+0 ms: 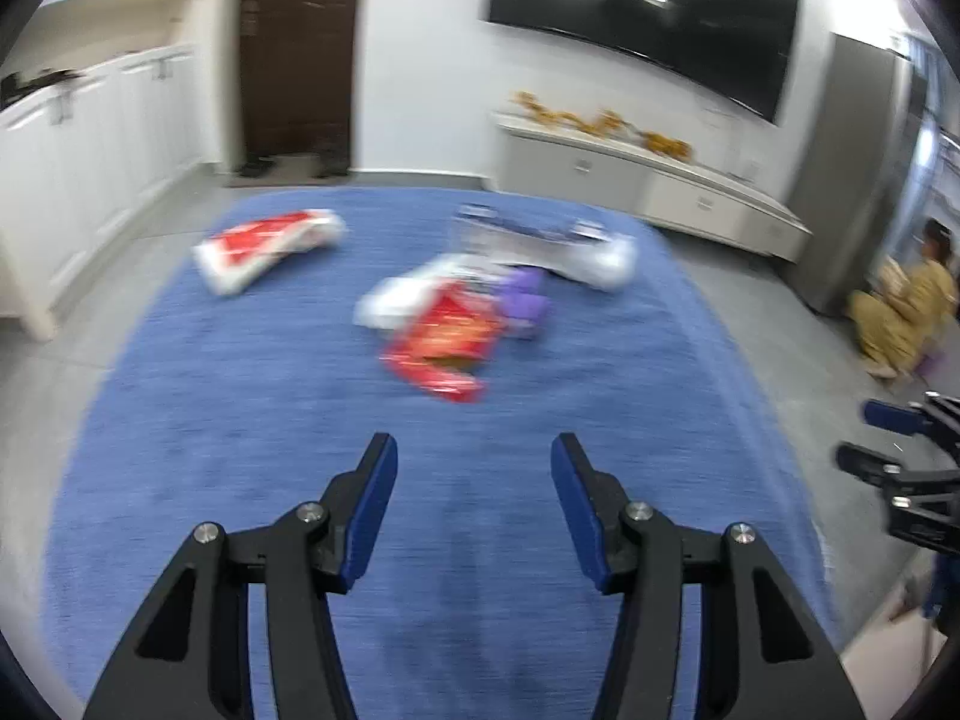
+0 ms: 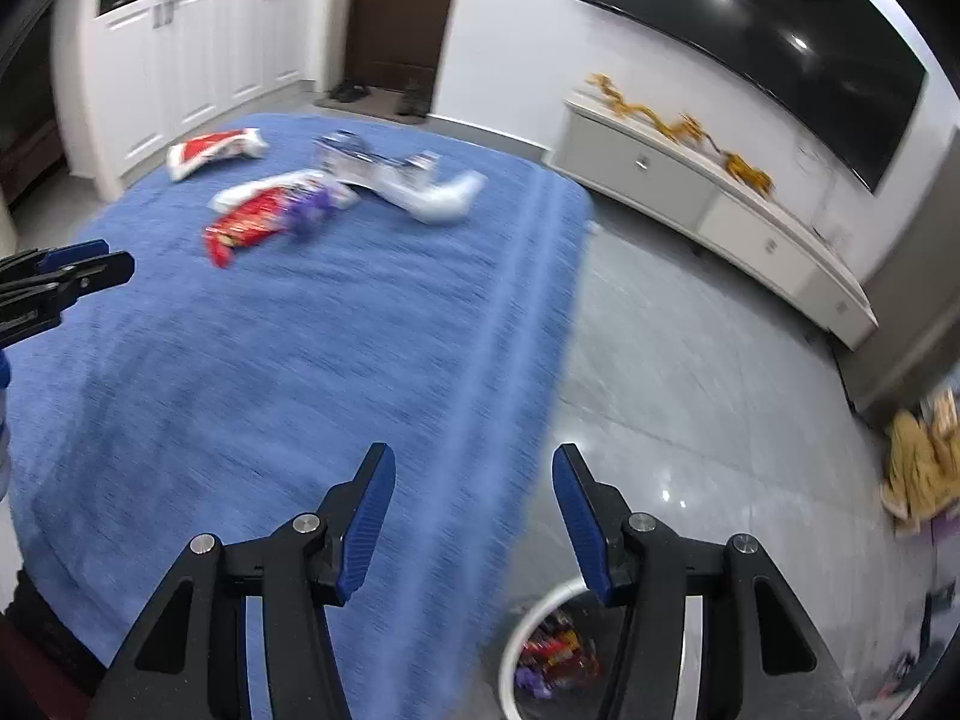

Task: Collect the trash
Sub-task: 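Move both open tools back over the remaining wrappers on the rug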

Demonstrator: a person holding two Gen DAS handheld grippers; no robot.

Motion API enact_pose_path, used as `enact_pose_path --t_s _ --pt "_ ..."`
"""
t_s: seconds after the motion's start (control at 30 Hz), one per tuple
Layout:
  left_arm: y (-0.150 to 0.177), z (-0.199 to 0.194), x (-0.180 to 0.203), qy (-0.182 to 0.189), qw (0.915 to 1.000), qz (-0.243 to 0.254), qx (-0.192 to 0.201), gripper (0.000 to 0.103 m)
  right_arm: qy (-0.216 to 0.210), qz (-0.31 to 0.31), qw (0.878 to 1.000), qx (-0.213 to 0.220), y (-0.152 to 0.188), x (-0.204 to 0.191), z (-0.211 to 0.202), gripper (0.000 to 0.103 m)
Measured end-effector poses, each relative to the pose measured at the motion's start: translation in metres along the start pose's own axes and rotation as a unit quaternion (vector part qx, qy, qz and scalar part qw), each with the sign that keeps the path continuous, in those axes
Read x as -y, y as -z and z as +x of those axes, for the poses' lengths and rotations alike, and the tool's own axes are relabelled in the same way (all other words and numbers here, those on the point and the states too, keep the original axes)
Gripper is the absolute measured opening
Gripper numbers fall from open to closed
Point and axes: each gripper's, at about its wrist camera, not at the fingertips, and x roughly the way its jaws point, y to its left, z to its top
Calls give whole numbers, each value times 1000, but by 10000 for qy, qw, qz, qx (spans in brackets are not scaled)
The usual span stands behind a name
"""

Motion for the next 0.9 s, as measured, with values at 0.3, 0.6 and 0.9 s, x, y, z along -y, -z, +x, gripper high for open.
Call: enact_pose_path --t_s 0.3,0.6,0.9 --pt "6 -9 -89 -799 9942 -714 124 52 -430 -308 9984 198 -35 -60 11 54" --pt "13 -7 -102 -1040 9908 -862 38 52 -707 38 9971 271 -36 -69 22 58" --pt "17 2 -88 -1088 9916 -699 -72 53 -828 486 9946 399 -26 -53 30 62"
